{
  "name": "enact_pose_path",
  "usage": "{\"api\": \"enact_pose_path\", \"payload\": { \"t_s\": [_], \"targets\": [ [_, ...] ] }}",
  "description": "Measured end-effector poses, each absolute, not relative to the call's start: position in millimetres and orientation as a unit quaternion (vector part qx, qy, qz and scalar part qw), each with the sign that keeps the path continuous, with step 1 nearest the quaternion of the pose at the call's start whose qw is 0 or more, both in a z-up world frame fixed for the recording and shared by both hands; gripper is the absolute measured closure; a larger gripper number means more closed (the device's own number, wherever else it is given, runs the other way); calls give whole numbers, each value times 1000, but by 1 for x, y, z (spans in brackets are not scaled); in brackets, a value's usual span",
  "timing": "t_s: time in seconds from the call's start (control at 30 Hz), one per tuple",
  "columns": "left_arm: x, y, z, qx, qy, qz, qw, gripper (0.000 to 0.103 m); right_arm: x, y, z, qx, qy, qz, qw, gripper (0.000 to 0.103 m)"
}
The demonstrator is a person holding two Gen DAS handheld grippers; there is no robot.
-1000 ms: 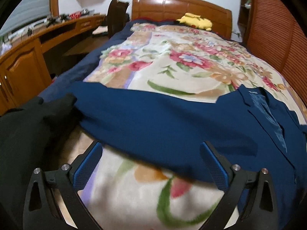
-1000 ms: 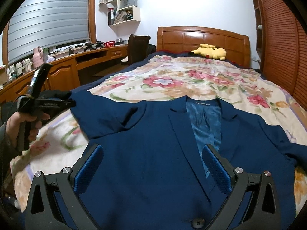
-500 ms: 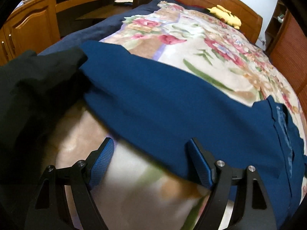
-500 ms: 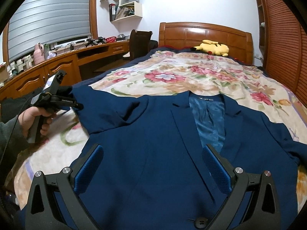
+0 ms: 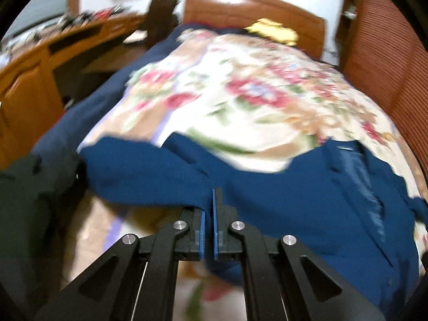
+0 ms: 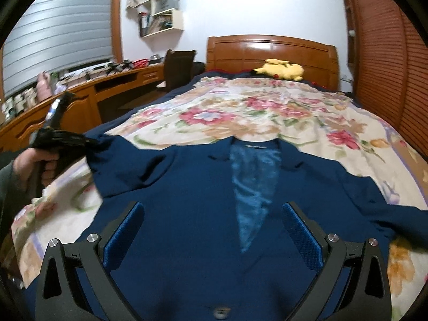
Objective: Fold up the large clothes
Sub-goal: 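Lift the held sleeve with the left gripper and lay it across the jacket front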
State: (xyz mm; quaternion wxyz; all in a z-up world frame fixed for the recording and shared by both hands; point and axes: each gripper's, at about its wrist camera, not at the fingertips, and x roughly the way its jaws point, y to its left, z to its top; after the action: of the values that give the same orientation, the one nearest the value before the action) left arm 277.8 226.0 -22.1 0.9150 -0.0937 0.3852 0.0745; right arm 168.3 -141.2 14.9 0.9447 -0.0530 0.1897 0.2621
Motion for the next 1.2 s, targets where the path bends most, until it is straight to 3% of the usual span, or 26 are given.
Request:
{"api": "enact_pose_path", "payload": {
  "t_s": [0.17,0.4,0.5,0.53,0.6,0.67,1.2],
  "targets": [
    [258,158,11,-44,364,9,930,98,168,-156,13,-47,192,251,948,1],
    [220,85,17,25,362,-37,931,95,159,-163,10,-58,203,251,945,1],
    [201,75,18,50,348,-32,936,77,155,-164,9,-67,206,256,942,2],
    [194,73,20,55,340,-31,938,63,153,-164,9,-70,207,259,941,2],
    [181,75,23,48,331,-37,942,48,149,-165,8,-75,210,265,938,2],
    [171,79,25,34,328,-43,943,26,145,-168,7,-80,210,269,937,2],
    [168,158,0,-16,333,6,943,24,140,-173,12,-86,218,278,932,2]
  ]
}}
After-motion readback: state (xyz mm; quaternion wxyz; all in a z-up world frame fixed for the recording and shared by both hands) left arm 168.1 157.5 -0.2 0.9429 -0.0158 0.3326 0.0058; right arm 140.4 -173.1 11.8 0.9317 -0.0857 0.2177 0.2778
